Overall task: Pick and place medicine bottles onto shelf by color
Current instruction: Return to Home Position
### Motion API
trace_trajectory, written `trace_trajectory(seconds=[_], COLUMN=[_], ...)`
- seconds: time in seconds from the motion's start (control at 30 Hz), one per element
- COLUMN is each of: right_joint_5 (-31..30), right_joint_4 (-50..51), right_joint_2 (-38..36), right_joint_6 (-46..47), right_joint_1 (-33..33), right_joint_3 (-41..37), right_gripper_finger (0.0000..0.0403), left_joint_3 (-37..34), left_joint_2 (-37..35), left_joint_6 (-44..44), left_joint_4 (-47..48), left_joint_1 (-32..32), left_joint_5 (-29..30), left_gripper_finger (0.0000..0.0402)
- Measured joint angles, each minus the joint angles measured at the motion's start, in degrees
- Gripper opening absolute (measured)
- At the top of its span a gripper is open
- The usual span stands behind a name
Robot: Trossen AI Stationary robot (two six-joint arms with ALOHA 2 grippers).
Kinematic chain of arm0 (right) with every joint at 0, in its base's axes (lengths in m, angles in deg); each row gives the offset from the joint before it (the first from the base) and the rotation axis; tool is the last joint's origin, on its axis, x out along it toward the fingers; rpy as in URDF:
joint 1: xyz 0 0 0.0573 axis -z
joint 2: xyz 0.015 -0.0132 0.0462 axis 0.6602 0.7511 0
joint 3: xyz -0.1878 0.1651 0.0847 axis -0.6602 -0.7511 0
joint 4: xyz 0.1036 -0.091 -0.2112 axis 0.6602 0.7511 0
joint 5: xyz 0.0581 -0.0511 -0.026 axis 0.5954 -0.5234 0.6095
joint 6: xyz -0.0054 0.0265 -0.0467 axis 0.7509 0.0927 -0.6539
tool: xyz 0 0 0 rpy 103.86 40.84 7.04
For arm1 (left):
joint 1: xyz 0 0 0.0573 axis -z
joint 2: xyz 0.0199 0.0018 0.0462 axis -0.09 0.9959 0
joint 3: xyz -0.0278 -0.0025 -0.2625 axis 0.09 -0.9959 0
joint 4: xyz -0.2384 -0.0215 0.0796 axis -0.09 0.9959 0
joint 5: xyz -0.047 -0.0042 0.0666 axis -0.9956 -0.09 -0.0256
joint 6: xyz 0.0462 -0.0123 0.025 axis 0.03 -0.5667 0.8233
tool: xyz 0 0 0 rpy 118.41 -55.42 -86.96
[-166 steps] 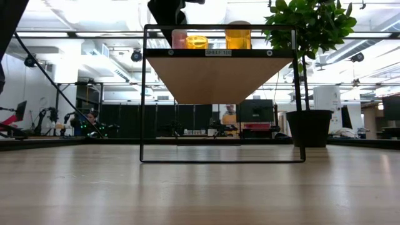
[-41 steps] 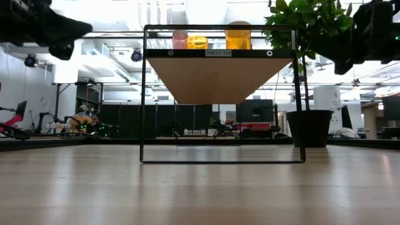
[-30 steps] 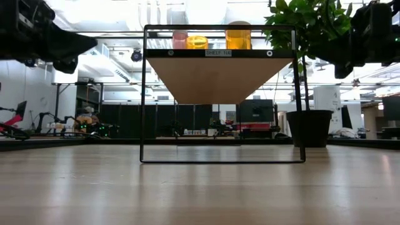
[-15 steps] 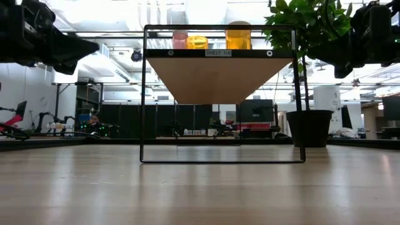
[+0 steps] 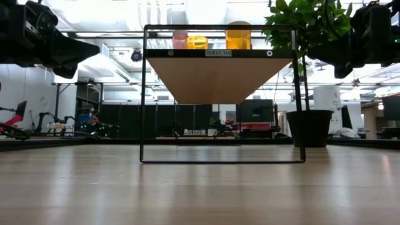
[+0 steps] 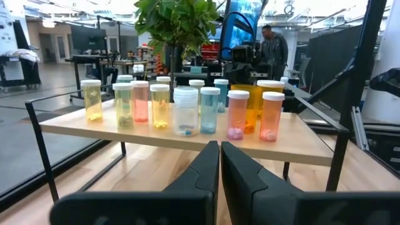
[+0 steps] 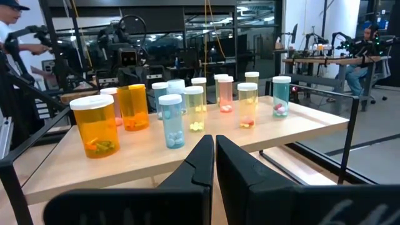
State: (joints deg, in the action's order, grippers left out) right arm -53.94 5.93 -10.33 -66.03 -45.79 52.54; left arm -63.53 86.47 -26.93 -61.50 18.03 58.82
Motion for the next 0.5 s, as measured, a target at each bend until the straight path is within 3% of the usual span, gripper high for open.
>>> trace_trajectory(seconds=[0.5], right_joint_5=[0.00], right_joint_4=[0.00], right_joint_2=[0.00], right_joint_6=[0.00], right_joint_1=[0.02], right_joint_3=[0.00], right_gripper_finger=[0.0009], left_joint_3=[-0.09], left_joint_2=[0.42], left_joint_6=[0.02], left_joint_4=[-0.03], left_joint_1=[0.00], left_joint_5=[0.02], left_gripper_finger=[0.0000])
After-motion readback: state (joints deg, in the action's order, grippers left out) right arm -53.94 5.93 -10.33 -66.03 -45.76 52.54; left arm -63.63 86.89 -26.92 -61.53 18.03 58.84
